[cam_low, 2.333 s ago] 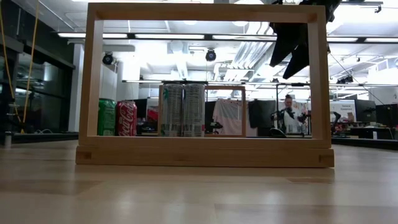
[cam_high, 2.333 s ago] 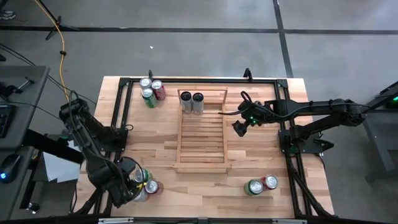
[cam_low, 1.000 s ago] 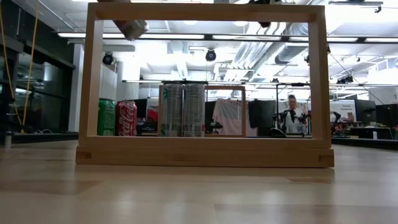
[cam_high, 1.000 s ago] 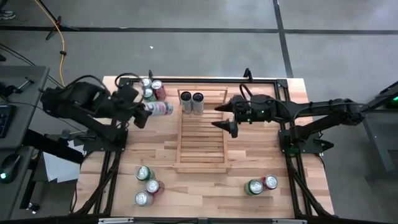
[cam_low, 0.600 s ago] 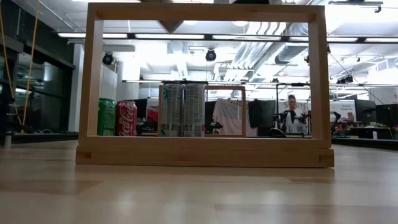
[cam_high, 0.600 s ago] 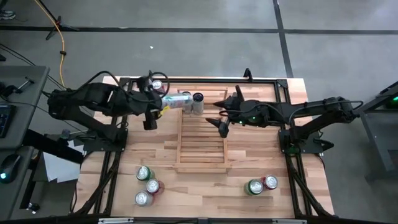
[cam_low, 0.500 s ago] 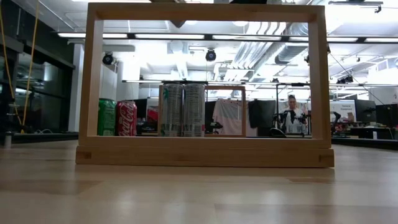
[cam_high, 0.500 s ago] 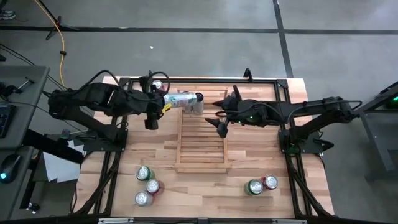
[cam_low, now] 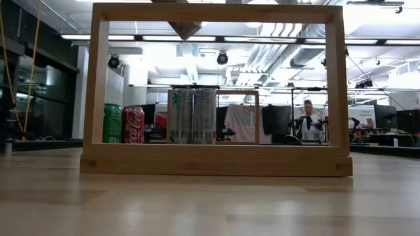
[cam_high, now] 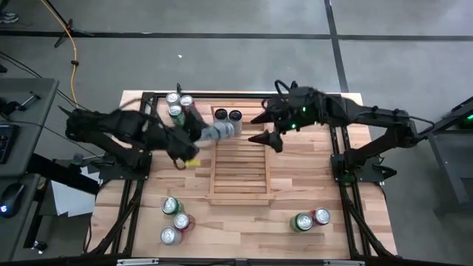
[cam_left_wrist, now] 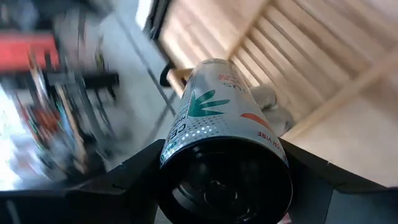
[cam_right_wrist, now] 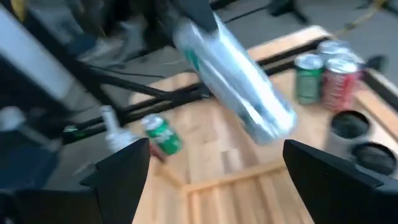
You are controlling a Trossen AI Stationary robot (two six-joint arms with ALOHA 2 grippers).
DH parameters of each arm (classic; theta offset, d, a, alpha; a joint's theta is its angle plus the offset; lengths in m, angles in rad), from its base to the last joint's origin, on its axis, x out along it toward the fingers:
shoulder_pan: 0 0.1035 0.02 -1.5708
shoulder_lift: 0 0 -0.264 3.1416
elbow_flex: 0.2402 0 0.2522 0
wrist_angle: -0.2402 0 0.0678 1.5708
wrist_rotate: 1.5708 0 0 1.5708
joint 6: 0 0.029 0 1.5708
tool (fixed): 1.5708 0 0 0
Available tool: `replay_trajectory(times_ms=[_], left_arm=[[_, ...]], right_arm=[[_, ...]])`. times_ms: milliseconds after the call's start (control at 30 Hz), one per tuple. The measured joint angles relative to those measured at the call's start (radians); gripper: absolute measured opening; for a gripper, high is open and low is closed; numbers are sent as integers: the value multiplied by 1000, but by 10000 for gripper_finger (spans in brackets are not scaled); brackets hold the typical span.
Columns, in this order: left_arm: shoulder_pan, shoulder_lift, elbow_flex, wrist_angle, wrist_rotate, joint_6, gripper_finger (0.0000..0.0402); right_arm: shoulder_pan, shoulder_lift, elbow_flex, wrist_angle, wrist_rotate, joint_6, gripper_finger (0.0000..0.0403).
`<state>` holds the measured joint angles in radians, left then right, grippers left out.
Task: Place canned beverage on shelf
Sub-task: Put the white and pink can on the shelf aligned with the other white and pink cans
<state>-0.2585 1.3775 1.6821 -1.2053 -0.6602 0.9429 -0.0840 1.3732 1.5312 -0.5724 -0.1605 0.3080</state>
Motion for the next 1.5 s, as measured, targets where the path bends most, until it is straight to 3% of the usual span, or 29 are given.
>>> replay_trajectory(times_ms=[200, 333, 667, 833, 1100, 1500], left_arm=[[-51, 114, 0, 17, -103, 256, 243], [-64, 168, 0, 86, -163, 346, 243], [-108, 187, 0, 275, -90, 465, 243], [-112, 186, 0, 290, -41, 465, 243], [-108, 186, 1, 340, 2, 482, 243], [-67, 186, 2, 375, 43, 518, 243]], right_arm=[[-92, 29, 46, -76, -322, -2, 353], [-120, 66, 46, -107, -445, -54, 353], [-159, 143, 46, -115, -497, -255, 353], [-145, 189, 45, -122, -602, -251, 353], [-114, 268, 44, -88, -620, -240, 353], [-113, 282, 44, -9, -687, -184, 353]])
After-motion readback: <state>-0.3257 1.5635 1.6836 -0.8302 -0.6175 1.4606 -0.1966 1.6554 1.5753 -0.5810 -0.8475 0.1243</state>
